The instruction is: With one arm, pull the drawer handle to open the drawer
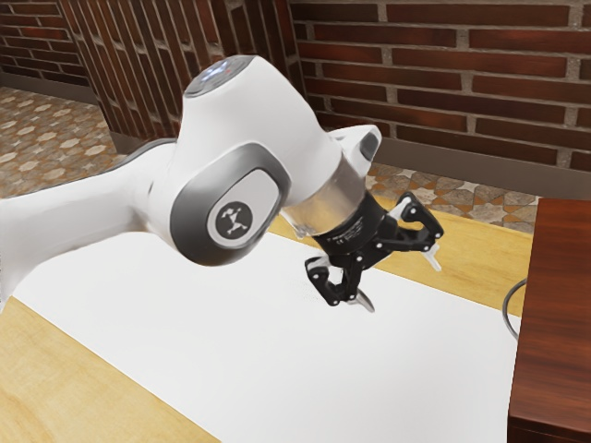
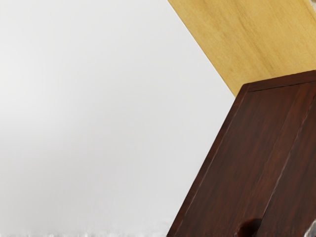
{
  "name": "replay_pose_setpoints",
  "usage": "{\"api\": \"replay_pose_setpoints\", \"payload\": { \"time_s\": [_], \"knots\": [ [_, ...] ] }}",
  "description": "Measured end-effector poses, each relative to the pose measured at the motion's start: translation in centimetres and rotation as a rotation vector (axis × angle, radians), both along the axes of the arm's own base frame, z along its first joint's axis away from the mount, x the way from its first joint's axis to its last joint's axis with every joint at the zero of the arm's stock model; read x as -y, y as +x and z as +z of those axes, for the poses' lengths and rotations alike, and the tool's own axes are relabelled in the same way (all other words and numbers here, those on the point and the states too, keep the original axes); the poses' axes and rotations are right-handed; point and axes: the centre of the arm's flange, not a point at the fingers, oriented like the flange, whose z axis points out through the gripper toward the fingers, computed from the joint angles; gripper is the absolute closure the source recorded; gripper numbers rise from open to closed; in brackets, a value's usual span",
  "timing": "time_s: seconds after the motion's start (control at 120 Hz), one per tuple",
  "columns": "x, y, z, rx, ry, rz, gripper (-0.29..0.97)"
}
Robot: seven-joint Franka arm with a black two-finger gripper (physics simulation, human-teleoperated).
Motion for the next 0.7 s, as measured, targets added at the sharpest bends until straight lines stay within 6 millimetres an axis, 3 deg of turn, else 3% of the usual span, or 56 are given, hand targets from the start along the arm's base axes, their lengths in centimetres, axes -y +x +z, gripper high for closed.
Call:
{"api": "replay_pose_setpoints", "payload": {
  "time_s": [0.125, 0.208, 0.283, 0.383, 0.542, 0.7],
  "knots": [
    [0.6, 0.3, -1.2, 0.058, -0.031, -0.072, 0.01],
    [2.2, -0.1, -1.5, 0.095, -0.046, -0.135, 0.01],
    [3.6, -2.8, -3.1, 0.104, -0.048, -0.197, 0.01],
    [5.8, -5.0, -3.1, 0.154, -0.051, -0.277, 0.01],
    [3.3, -7.1, -0.7, 0.245, -0.049, -0.286, 0.02],
    [3.5, -5.5, -2.4, 0.243, -0.024, -0.311, 0.02]
  ]
}}
